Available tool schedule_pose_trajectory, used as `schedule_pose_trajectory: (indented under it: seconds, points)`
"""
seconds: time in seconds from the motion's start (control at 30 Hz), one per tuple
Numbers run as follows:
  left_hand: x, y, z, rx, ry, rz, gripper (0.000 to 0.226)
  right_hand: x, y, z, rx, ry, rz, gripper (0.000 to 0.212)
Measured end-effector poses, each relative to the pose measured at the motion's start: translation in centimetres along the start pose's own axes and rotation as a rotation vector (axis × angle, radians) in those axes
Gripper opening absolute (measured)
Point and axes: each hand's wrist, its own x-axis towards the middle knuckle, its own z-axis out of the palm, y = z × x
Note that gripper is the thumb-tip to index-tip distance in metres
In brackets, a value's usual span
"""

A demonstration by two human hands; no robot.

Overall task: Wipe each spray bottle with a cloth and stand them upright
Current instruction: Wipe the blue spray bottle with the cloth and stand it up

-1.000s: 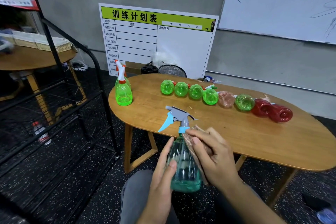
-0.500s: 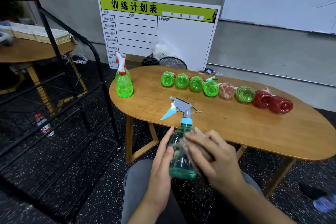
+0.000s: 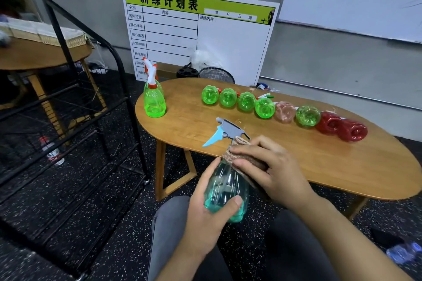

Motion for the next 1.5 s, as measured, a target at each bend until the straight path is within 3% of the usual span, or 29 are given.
schedule_pose_trajectory:
  seconds: [0.1,0.2,0.4,0.53,0.67,0.8,0.93,1.07,1.23,1.37,1.5]
  points:
    - [0.0,0.1,0.1,-0.034,-0.004,-0.013,0.08,1.4,0.8,-0.8,-0.123,-0.001,0.015,0.034]
    - [-0.1,0.0,0.1,-0.036,-0.007,-0.012,0.08,2.2,0.7,-1.0,-0.203,0.121,0.056,0.037]
    - [-0.1,-0.3,-0.2,-0.014,0.004,-0.026,0.08,2.0,0.2,-0.8,-0.12,-0.023,0.006,0.035]
    - [-0.2,-0.3,0.0,0.0,-0.008,-0.029,0.081,2.7,0.2,-1.6,-0.176,0.149,0.091,0.038]
    - [-0.4,-0.5,-0.1,0.018,-0.011,-0.019,0.079,2.2,-0.2,-1.3,-0.161,0.034,0.042,0.039]
    - [-0.4,-0.7,0.1,0.016,-0.038,-0.025,0.078,2.8,-0.1,-1.7,-0.17,0.164,0.101,0.039]
    - [-0.5,-0.7,0.2,0.027,-0.034,-0.023,0.078,2.5,-0.4,-1.1,-0.167,0.091,0.056,0.036]
    - [-0.6,-0.7,0.2,0.012,-0.069,-0.027,0.078,3.3,-0.6,-1.3,-0.183,0.22,0.123,0.035]
    - [-0.6,-0.5,0.2,0.002,-0.046,-0.036,0.08,2.7,-1.3,-0.2,-0.198,0.038,0.027,0.042]
    - [-0.6,-0.7,0.2,0.045,-0.06,-0.028,0.081,3.1,-1.2,-0.4,-0.182,0.204,0.099,0.034]
    - [-0.7,-0.6,0.3,0.016,-0.052,-0.029,0.08,2.3,-2.3,1.1,-0.186,-0.011,-0.059,0.036]
